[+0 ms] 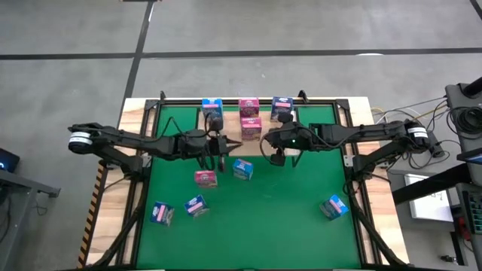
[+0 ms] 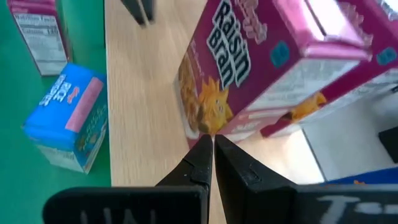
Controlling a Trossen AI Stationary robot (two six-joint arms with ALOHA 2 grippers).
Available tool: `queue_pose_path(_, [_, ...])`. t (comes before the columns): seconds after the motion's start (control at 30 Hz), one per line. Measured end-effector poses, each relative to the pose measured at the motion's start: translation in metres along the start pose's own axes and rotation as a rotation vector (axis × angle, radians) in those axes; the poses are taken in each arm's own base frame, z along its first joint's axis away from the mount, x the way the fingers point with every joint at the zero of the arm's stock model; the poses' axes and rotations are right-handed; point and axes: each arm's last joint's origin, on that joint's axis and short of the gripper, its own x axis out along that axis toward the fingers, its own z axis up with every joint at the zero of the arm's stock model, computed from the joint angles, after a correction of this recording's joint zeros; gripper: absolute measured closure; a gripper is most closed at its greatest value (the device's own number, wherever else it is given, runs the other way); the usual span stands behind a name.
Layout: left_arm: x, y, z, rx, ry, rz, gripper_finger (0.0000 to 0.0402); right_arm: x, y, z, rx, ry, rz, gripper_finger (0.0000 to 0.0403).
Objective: Stack cereal on shelf
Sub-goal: Put the right violet cereal box, aligned with the other violet cereal box on the shelf
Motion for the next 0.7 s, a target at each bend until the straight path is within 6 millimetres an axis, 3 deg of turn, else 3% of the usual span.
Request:
queue_pose_path(0.3, [0.013,0.006,-0.01,-0.003,0.046,0.145,0.0401,0.002,-0.009,0.003,-0.005,-0.042,-0.031,0.0394])
queue_pose_path(0.7, [0.014,0.008,-0.006,-0.005,0.043,0.149,0.0401,0.003,-0.013,0.009,-0.014,-0.097,-0.054,0.0394])
